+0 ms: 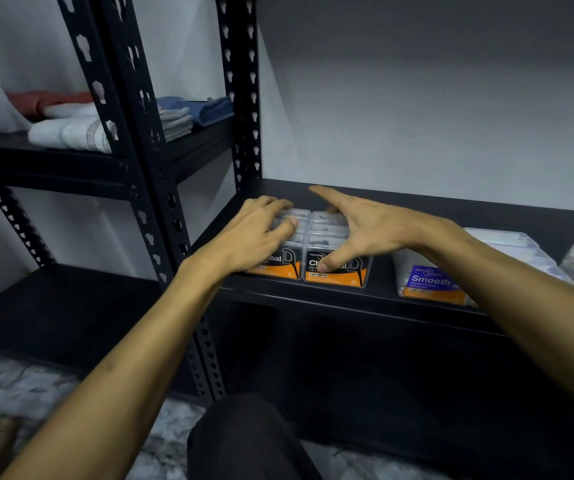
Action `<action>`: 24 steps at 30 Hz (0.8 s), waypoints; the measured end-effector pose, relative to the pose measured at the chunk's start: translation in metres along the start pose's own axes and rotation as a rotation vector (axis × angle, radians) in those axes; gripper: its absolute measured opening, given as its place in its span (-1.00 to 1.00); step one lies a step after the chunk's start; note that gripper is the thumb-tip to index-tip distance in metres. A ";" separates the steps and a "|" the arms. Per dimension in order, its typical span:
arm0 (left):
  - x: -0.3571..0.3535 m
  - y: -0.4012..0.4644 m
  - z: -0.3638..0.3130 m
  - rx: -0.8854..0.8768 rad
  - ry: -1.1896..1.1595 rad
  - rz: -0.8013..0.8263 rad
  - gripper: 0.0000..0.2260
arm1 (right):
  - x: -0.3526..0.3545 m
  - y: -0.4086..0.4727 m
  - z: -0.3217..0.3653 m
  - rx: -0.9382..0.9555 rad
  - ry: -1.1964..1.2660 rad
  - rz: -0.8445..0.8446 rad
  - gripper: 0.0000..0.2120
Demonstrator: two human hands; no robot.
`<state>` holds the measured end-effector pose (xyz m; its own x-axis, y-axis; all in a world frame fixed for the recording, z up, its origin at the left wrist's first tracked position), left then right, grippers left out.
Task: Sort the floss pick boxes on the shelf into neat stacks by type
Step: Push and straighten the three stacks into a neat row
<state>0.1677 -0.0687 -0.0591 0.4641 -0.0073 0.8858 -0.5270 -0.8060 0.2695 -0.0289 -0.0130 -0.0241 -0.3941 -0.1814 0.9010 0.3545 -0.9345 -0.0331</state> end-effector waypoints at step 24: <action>0.008 0.003 -0.118 -0.194 -0.143 -0.029 -0.42 | 0.066 -0.134 -0.060 -0.290 -0.005 -0.061 0.11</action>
<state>0.0864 -0.0014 -0.0067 0.5701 -0.0809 0.8176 -0.6326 -0.6782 0.3740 -0.1537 0.0820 0.0142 -0.4026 -0.1218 0.9072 0.0732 -0.9922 -0.1007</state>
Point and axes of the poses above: each hand's wrist, its own y-axis towards the middle knuckle, its own x-axis out of the back of the hand, z = x × y, the point moved 2 cm from there along y, towards the middle knuckle, and after that the axes turned 4 degrees about x, right-handed, at the moved point
